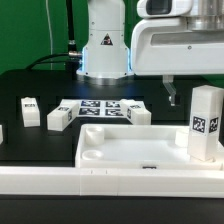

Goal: Assemble desk

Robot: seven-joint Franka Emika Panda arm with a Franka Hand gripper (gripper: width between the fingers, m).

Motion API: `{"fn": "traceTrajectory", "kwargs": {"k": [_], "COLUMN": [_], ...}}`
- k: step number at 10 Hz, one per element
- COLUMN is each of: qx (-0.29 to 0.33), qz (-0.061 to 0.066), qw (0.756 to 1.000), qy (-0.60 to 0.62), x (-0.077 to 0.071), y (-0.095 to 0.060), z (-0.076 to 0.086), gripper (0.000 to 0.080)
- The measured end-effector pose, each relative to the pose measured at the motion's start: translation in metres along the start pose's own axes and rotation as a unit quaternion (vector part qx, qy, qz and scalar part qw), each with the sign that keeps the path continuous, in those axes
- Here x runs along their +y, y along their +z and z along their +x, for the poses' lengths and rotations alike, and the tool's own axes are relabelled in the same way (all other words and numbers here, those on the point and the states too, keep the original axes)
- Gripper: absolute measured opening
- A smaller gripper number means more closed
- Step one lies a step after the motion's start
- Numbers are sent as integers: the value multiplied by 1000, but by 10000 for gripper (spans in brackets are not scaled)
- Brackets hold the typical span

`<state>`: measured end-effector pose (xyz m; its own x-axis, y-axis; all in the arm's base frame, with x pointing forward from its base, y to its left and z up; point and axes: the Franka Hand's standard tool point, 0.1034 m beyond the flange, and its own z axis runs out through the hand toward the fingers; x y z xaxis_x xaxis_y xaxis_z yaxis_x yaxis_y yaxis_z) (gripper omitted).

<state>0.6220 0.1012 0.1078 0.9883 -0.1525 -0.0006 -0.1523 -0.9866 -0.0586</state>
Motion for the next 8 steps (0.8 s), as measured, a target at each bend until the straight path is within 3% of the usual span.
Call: {"fn": "traceTrajectory", "kwargs": {"k": [3, 7, 8], "qx": [5, 0, 0], "qz": [-29, -29, -29], "qw": [986, 952, 951], "qy": [-163, -305, -309], "x": [-8, -1, -2], "y": [-1, 1, 1], "z": [-1, 1, 1], "gripper": [649, 649, 557]}}
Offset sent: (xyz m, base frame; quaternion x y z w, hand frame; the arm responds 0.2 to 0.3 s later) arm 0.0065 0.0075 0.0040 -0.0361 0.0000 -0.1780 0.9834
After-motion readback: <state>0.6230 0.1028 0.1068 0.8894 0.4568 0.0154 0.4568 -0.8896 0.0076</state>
